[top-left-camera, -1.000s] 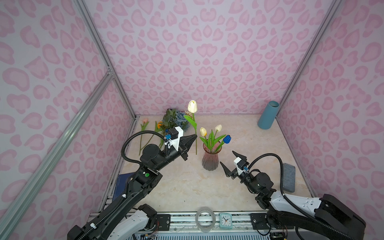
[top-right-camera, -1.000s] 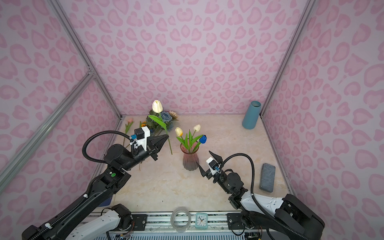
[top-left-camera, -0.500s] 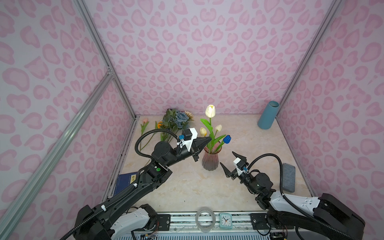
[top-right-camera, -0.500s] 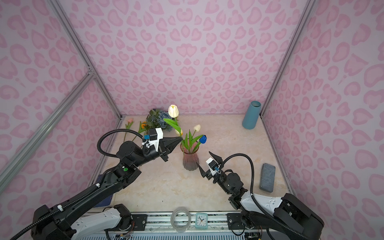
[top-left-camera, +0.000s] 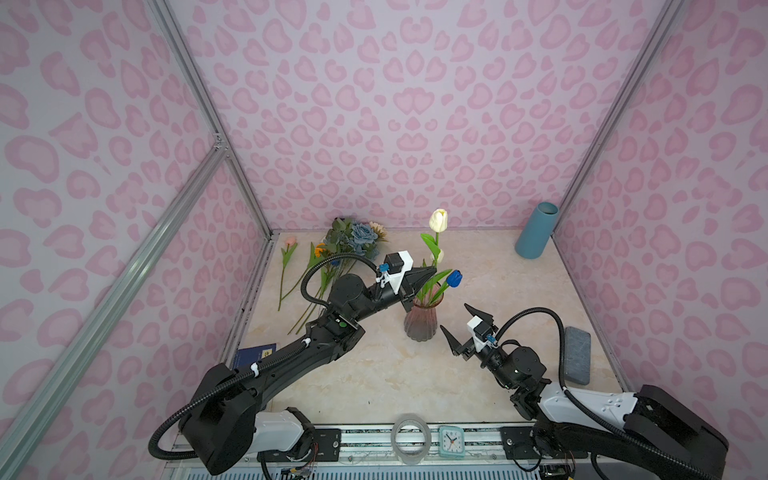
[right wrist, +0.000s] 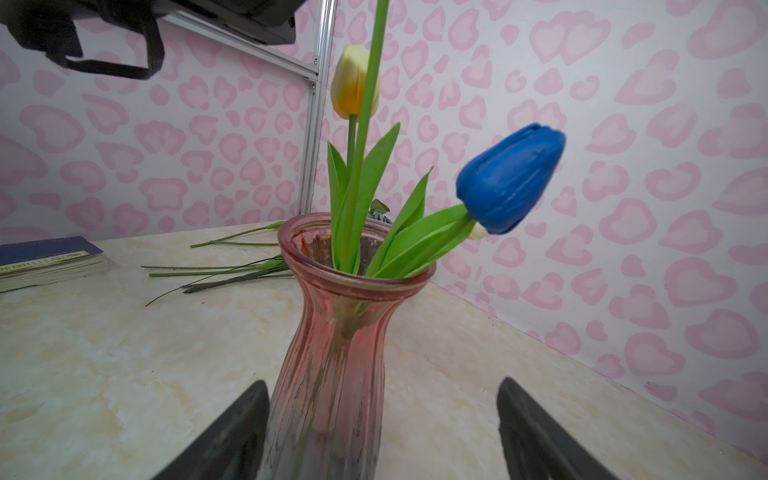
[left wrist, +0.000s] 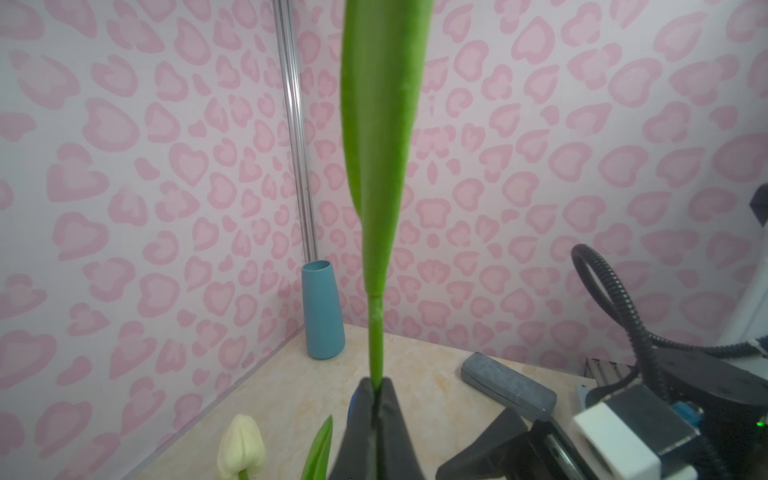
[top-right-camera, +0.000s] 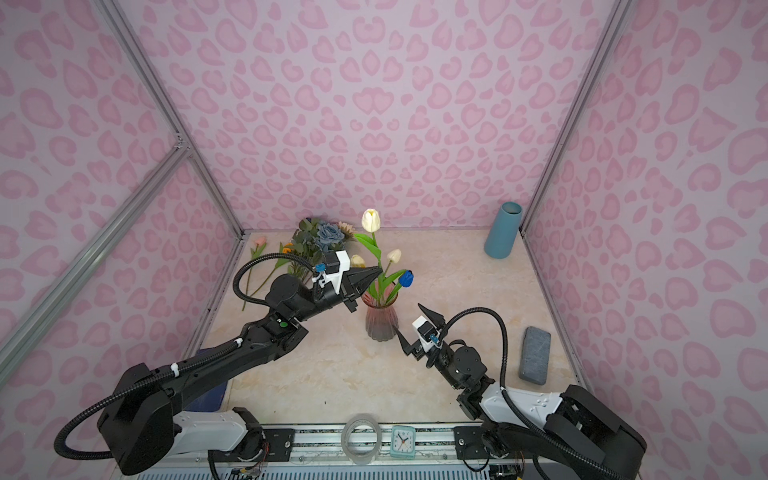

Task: Arrange the flowers into the vase
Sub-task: 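Lower the white tulip stem into the vase and open the left gripper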

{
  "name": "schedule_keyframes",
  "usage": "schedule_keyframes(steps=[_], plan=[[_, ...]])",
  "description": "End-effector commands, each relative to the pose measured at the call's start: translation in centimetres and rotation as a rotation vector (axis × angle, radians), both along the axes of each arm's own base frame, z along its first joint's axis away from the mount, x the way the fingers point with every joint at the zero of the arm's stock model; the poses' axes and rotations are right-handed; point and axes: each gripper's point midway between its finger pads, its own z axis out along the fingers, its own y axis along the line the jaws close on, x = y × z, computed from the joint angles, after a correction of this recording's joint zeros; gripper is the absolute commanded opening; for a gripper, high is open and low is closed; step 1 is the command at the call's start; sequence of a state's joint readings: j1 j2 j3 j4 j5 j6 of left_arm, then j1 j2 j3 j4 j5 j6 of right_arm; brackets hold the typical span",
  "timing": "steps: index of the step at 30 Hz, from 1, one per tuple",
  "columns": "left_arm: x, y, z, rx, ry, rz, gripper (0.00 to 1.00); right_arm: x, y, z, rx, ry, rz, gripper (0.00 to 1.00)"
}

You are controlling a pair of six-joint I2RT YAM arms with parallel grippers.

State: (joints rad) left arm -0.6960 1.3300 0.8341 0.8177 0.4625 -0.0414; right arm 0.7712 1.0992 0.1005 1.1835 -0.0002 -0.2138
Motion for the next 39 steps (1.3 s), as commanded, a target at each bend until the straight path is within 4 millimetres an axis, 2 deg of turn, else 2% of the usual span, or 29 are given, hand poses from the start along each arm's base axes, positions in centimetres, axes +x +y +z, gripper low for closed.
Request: schedule_keyframes(steps=[1,7,10,17,18,21,25,39], plan=[[0.6,0.2,1.0,-0.016,-0.066,0.039,0.03,0.0,-0.1,0.3,0.006,-0.007,-0.005,0.85],[1.6,0.8,-2.9,0.036,0.003,0.107,0.03,0.0,-0.2,0.4,0.01,-0.011,-0.006,0.85],[2.0,1.0,-4.2,0.058,0.027,0.134,0.03,0.0,-0.1,0.3,0.008,-0.008,-0.004,0.85],[1.9,1.8,-5.2,0.069,0.055,0.171,0.03,0.1,0.0,0.3,0.004,-0.007,-0.007,0.85],[1.8,1.8,-5.4,0.078,0.059,0.17,0.06,0.1,-0.1,0.2,0.003,-0.006,-0.007,0.85],[1.5,2.0,-5.7,0.092,0.068,0.163,0.22,0.1,0.0,0.3,0.006,-0.007,-0.004,0.85],[1.3,2.2,-6.3,0.121,0.089,0.167,0.27,0.0,0.1,0.3,0.004,-0.005,-0.001,0.85],[0.1,3.3,-8.5,0.283,0.172,0.173,0.3,0.1,0.2,0.0,-0.001,0.004,0.004,0.85]])
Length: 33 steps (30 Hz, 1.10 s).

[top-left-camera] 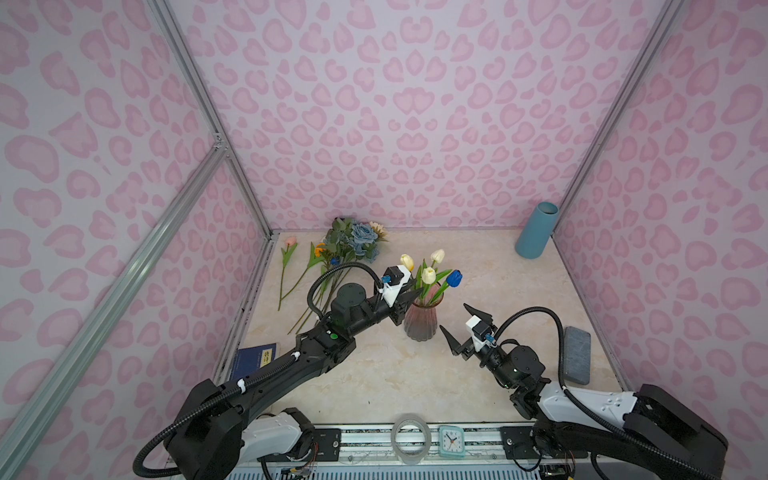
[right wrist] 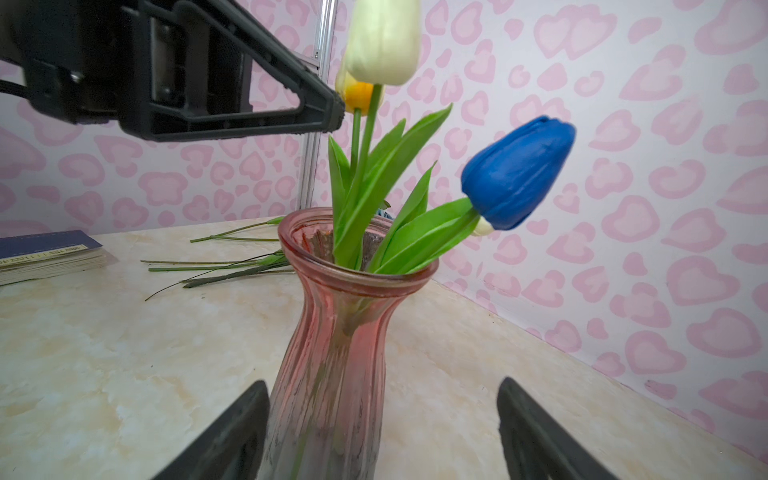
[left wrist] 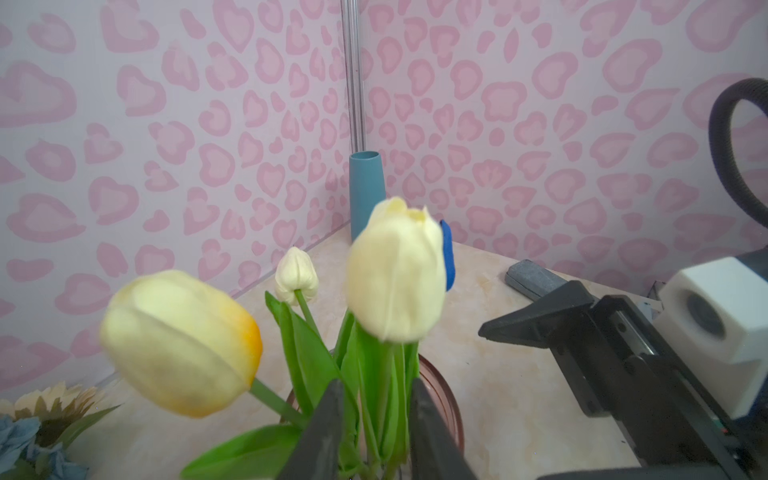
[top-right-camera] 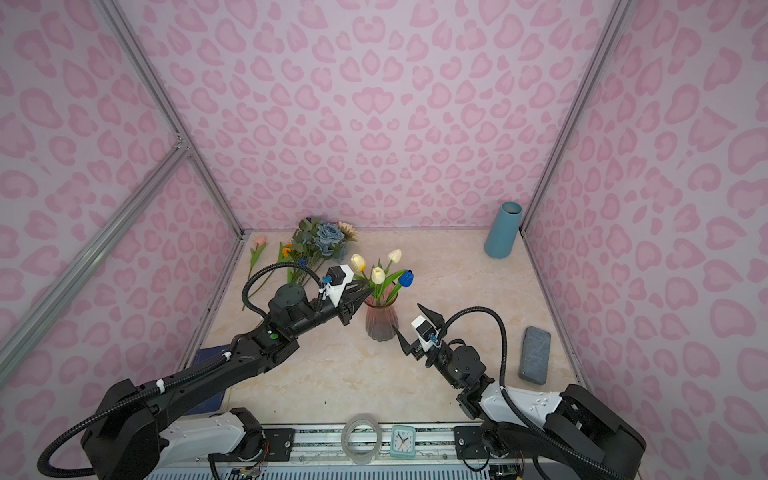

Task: Arrange the flowers into the vase
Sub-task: 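Lower the white tulip stem into the vase and open the left gripper, then withdraw the left gripper back toward the flower pile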

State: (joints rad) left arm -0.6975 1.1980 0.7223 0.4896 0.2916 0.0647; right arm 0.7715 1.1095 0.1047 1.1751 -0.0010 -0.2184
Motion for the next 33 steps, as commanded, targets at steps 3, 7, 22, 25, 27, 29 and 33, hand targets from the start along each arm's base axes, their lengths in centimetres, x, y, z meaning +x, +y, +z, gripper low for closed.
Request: schedule_keyframes(steps=[3,7,22,25,27,29,33], plan=[[-0.8,1.2,-0.7,0.056,0.021,0.021,0.35,0.1,0.1,0.2,0.011,-0.002,0.003,0.85],[-1.2,2.6,1.2,0.037,-0.039,0.069,0.77,0.1,0.2,0.1,0.012,0.003,0.005,0.85],[7.4,20.6,1.1,0.015,0.149,0.801,0.79,0.0,0.0,0.5,0.029,-0.008,0.003,0.85],[9.4,25.6,-1.4,0.074,0.311,0.991,0.7,-0.1,0.1,0.6,0.026,-0.007,0.01,0.85],[10.7,28.5,-4.2,0.119,0.462,1.067,0.7,-0.2,0.2,0.5,0.016,-0.006,0.015,0.85],[11.7,31.6,-7.1,0.166,0.606,1.15,0.65,-0.4,0.3,0.6,0.013,-0.013,0.022,0.85],[13.3,36.9,-11.5,0.288,0.755,1.286,0.6,-1.0,0.7,0.8,-0.005,-0.029,0.037,0.85]])
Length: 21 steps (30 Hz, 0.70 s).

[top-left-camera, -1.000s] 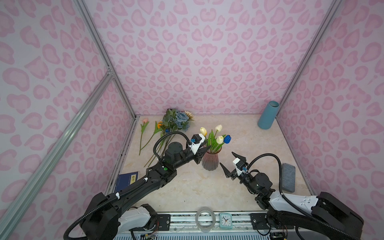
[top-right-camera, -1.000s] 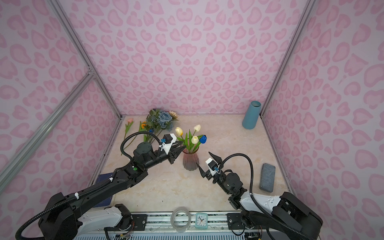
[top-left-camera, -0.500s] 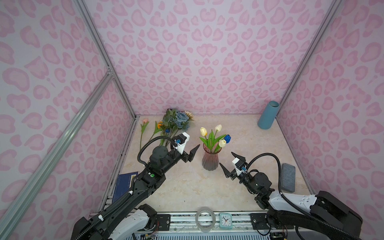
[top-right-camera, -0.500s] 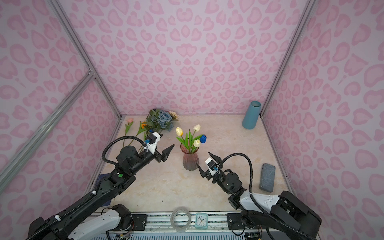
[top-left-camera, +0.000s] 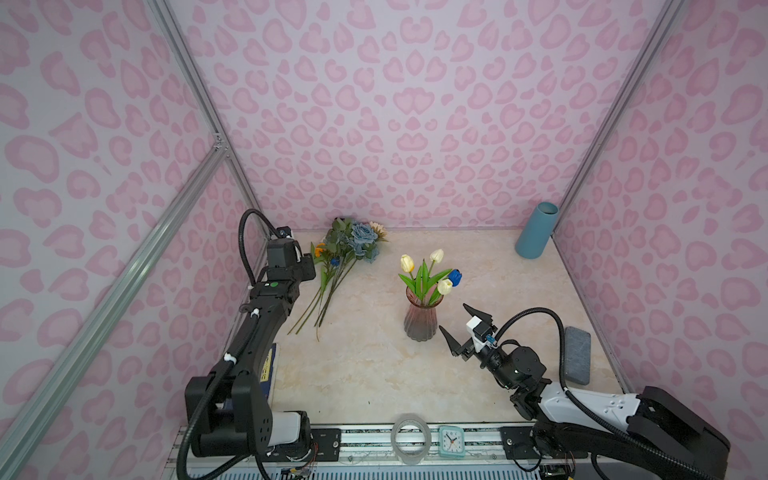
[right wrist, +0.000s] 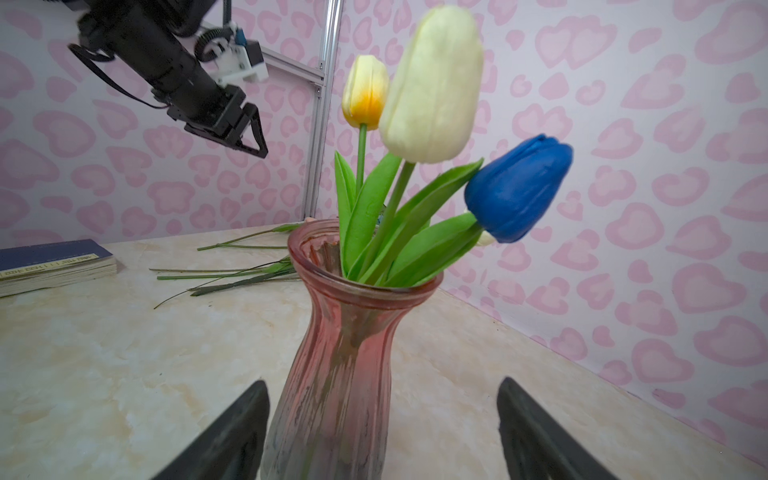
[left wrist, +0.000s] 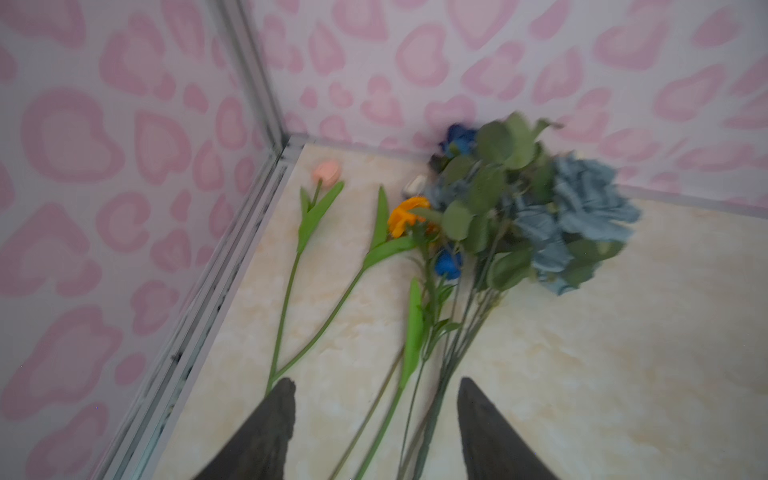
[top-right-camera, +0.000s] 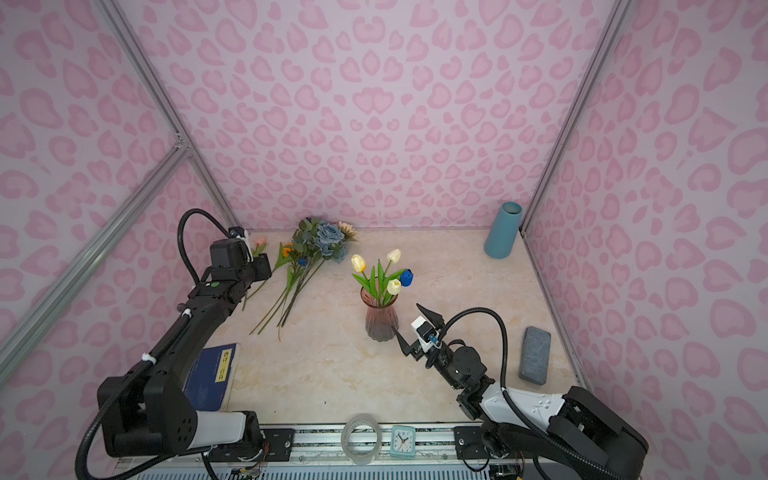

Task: Arrange the flowers into the vase
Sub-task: 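Withdraw the left gripper back toward the flower pile, then lower the left gripper onto a pink tulip stem and close it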

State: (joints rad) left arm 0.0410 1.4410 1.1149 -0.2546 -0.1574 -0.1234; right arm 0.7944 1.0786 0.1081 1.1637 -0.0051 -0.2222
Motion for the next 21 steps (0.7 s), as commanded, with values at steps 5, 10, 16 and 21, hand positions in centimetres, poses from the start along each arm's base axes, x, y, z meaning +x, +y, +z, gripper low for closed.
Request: schedule_keyframes(steps=[5,10,16,21], plan=[[0.8,6.7,-8.8,-0.055,0.38,0.091,0.55,-0.4,0.7,-0.2,-0.05,-0.019,0.008,0.85],[3.0,9.2,-12.9,-0.083,0.523,0.069,0.39,-0.8,1.0,-0.2,-0.055,-0.028,0.022,0.85],[6.5,10.2,-13.3,-0.048,0.511,0.036,0.44,-0.5,1.2,-0.7,-0.075,-0.025,0.011,0.85],[8.8,10.8,-14.6,-0.039,0.554,0.01,0.44,-0.5,1.5,-0.9,-0.082,-0.022,0.02,0.85]])
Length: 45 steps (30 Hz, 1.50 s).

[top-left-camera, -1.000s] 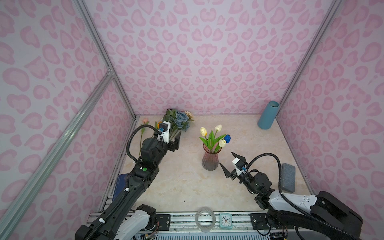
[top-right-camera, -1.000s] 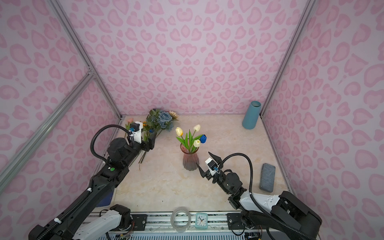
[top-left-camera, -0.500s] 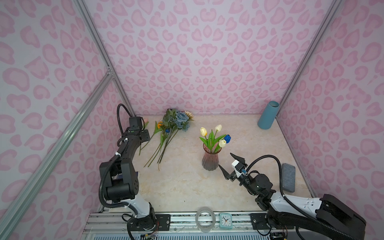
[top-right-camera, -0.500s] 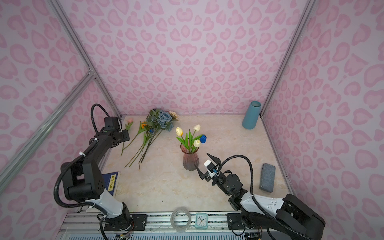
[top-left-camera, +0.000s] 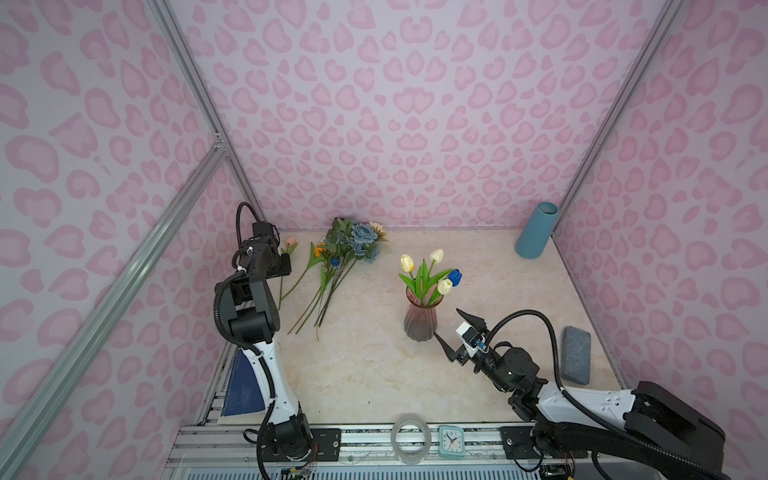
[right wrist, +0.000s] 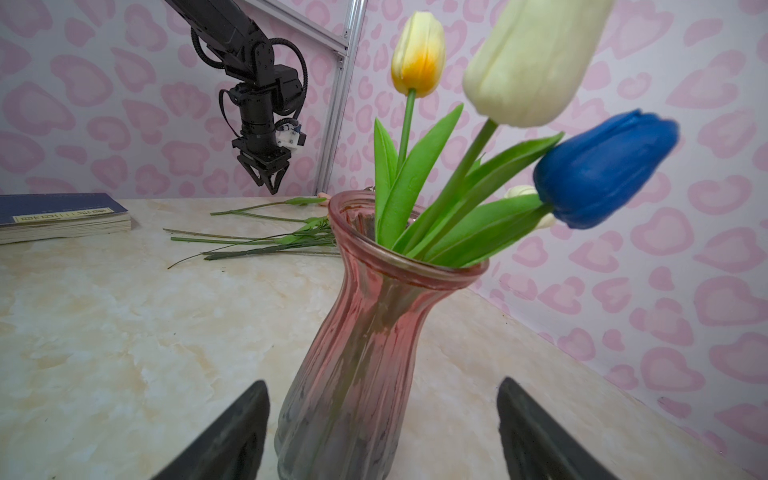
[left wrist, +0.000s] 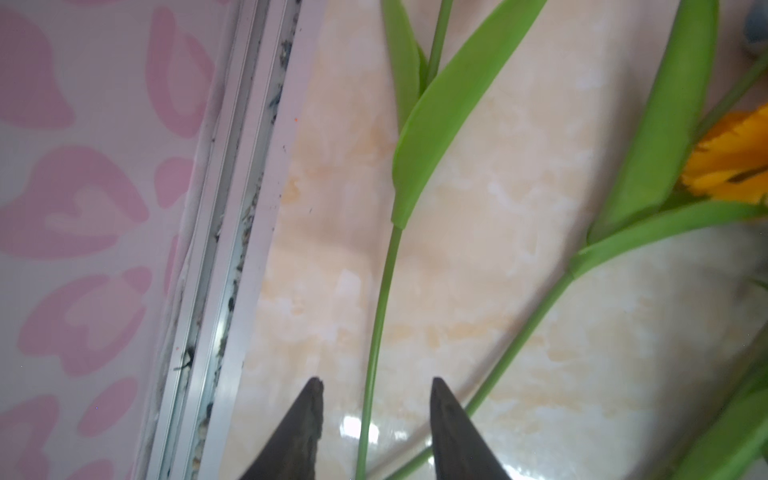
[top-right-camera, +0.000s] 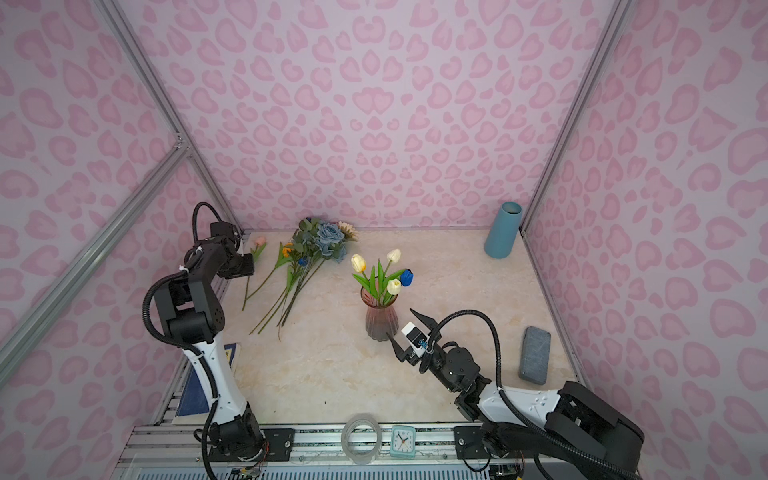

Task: Arrange the flowers into the vase
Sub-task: 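Lower the left gripper onto a pink tulip stem and close it, then lift the pink tulip out of the pile with the left gripper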

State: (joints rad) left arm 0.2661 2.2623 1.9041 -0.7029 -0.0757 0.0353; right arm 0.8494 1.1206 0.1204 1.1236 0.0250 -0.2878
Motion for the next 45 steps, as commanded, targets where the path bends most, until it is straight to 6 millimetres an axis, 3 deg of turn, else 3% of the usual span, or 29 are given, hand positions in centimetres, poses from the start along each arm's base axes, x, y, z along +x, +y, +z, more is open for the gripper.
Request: schedule_keyframes(steps=[1,13,16,24,32,36,39,45], plan=[[0.1,0.0,-1.1,0.004,0.072,-0.038,0.44,0.0,0.1,0.9,0.014,-0.029,0.001,0.85],[0.6,0.6,-4.6,0.024,0.176,-0.066,0.37,-0.1,0.2,0.9,0.009,-0.038,0.001,0.85],[0.4,0.9,-4.8,0.042,0.193,-0.063,0.16,-0.2,0.2,0.9,0.008,-0.039,0.002,0.85],[0.0,1.2,-3.6,0.069,0.193,-0.043,0.03,-0.1,0.3,0.9,0.005,-0.039,0.004,0.85],[0.4,0.4,2.1,0.11,0.07,-0.021,0.03,-0.1,0.4,0.9,0.002,-0.04,0.004,0.85],[0.5,-1.2,6.7,0.088,-0.063,-0.004,0.03,-0.1,0.4,0.9,0.002,-0.04,0.005,0.85],[0.3,-3.3,10.4,0.068,-0.179,-0.009,0.03,-0.1,0.4,1.0,0.0,-0.042,0.004,0.85],[-0.8,-10.7,16.3,0.005,-0.436,-0.133,0.03,0.0,0.3,0.7,-0.011,-0.039,-0.008,0.85]])
